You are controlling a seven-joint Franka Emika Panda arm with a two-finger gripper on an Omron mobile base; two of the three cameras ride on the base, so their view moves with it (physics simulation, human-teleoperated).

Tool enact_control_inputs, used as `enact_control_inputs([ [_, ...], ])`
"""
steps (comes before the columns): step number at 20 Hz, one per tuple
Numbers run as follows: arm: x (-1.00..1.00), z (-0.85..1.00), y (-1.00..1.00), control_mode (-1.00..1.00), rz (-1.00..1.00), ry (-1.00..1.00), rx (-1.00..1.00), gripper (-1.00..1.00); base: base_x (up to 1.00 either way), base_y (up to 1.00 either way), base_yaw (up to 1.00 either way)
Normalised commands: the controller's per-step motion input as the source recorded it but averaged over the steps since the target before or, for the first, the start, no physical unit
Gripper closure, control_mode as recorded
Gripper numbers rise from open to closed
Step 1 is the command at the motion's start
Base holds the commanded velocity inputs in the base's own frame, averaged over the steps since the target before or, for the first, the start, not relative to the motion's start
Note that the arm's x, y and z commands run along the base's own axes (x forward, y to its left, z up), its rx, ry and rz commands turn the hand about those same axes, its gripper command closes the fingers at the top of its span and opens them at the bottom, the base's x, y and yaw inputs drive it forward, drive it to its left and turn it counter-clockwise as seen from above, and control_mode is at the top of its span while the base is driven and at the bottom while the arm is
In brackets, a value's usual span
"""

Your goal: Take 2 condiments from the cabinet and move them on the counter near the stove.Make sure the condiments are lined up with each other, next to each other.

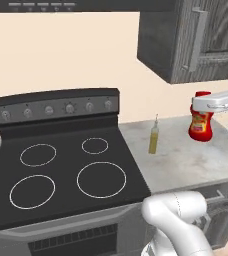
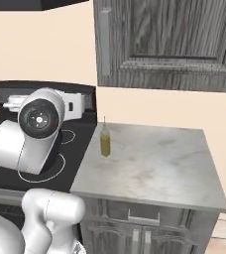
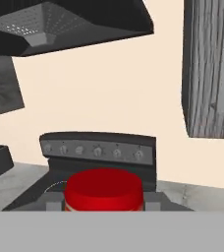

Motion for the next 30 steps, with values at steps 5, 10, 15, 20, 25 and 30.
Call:
enact_control_inputs([
  [5, 0.00, 0.00, 0.00, 1.00, 0.00, 0.00, 0.00, 1.00, 0.02, -0.91, 0.03],
  [10, 0.15, -0.34, -0.39, -1.00, 0.01, 0.02, 0.09, 1.00, 0.08, -0.23, 0.00],
  [15, 0.42, -0.78, -0.62, -1.00, 0.26, 0.02, 0.17, 1.00, 0.00, 0.00, 0.00],
  [20, 0.73, -0.74, -0.10, -1.00, 0.55, 0.04, 0.17, 1.00, 0.00, 0.00, 0.00],
  [25, 0.85, -0.41, 0.00, -1.00, 0.59, 0.00, 0.15, 1.00, 0.00, 0.00, 0.00],
  [30, 0.70, -0.19, 0.07, -1.00, 0.57, -0.01, 0.11, 1.00, 0.00, 0.00, 0.00],
])
